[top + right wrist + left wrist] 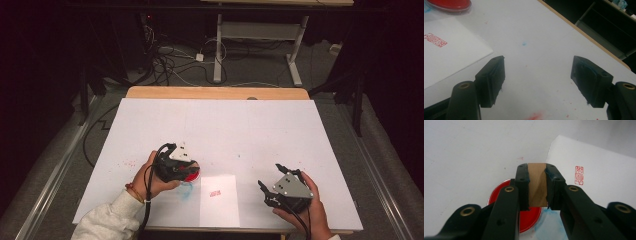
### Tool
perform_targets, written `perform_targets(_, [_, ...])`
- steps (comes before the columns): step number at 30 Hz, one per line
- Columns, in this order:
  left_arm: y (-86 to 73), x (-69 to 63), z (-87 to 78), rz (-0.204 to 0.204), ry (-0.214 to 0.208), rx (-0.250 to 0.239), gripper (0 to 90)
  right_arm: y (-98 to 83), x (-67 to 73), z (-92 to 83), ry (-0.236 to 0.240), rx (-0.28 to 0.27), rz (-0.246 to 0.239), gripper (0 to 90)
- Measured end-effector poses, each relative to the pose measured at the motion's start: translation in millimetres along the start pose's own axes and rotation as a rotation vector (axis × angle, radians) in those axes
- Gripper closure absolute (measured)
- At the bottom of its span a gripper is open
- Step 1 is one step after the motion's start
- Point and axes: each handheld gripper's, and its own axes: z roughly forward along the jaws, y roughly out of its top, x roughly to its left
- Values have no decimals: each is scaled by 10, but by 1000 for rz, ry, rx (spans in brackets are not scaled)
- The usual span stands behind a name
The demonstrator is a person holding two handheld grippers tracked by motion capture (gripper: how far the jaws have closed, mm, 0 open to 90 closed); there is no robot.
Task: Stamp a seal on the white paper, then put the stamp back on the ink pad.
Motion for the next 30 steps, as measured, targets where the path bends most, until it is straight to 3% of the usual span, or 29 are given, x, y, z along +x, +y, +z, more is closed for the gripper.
perform_targets(15, [-85,120,2,-42,24,17,735,7,9,4,3,-7,-14,283])
perform_targets(30, [-86,208,167,-57,4,73,734,-33,3,-43,-7,5,-11,284])
